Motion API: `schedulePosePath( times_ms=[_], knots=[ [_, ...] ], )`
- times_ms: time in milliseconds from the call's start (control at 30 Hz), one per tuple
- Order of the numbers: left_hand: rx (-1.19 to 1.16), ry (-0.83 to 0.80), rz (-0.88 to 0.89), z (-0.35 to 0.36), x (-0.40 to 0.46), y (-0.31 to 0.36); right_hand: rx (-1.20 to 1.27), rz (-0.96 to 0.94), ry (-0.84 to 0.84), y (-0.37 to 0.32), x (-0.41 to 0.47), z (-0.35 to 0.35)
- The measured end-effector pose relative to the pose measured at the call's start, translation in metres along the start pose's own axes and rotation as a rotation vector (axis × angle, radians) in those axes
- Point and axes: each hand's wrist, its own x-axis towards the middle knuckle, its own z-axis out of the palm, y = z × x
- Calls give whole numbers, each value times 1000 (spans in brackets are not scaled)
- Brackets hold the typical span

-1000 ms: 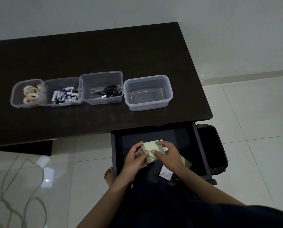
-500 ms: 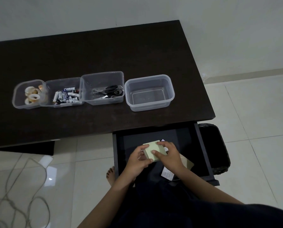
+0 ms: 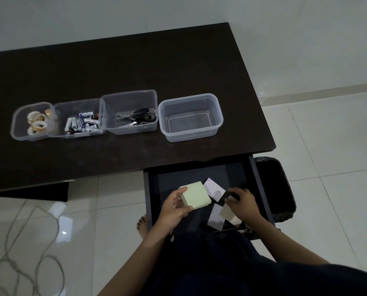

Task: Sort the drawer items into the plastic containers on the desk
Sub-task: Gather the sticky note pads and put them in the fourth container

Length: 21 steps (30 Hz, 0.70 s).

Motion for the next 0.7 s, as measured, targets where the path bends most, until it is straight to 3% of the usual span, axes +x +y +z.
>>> schedulePosePath(
  times_ms=[133,367,700],
  knots=[
    [7,-9,-8,2,-5,-1,-133,36,-148,16,-2,0],
    [9,-1,-16,3,-12,-4,-245,-14,-139,10,-4,-3],
    [13,6,-33,0,-15,-11,44,-147,-85,-3,-11,-6]
  ],
)
